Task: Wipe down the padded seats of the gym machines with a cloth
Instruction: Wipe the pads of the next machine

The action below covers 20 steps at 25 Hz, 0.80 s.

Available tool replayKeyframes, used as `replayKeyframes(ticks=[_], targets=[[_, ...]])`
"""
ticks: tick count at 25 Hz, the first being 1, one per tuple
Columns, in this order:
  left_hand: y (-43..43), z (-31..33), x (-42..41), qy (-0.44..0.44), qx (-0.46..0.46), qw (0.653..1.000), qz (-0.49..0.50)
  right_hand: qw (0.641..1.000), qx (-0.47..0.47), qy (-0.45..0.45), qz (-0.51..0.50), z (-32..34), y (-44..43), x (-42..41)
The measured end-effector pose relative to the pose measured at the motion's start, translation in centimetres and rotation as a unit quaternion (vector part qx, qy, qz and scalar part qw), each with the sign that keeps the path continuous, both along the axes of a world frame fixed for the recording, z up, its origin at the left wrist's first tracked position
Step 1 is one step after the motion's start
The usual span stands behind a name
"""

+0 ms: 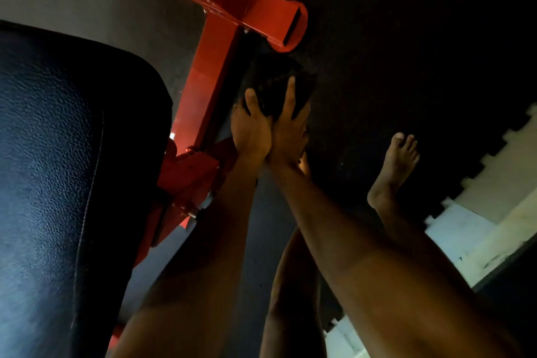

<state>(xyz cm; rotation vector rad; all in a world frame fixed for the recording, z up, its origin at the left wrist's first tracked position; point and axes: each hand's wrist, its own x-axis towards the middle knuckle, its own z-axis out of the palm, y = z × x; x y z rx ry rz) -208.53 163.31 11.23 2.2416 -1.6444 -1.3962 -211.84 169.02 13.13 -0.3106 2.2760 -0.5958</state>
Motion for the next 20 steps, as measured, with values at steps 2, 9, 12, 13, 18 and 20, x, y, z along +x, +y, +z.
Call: replayKeyframes(ticks=[2, 9, 12, 13, 18, 20], targets=[[0.8, 0.3, 0.3, -0.002, -0.001, 1.0, -0.003, 0.996, -0.009, -0.035, -0.08, -0.8, -2.0, -2.3], [-4.1, -1.7, 1.2, -0.018, 0.133, 0.99, 0.045, 0.99, -0.046, -0.135, -0.013, -0.9, 5.2, 5.6], [-2.8, -2.3, 1.4, -0.025, 0.094, 0.994, 0.042, 0.995, 0.016, -0.035, 0.09, -1.1, 3.7, 4.3], [-1.9, -1.3, 1.1, -0.006, 0.058, 0.998, 0.04, 0.993, 0.002, -0.002, 0.115, -1.0, 2.7, 3.2], [1.6, 1.3, 0.6, 0.062, 0.034, 0.997, 0.033, 0.998, -0.052, -0.011, -0.039, -2.8, -0.5, -2.5], [0.3, 1.0, 0.9, 0.073, 0.045, 0.994, 0.069, 0.993, -0.044, -0.038, -0.098, -3.3, -0.4, -1.4]])
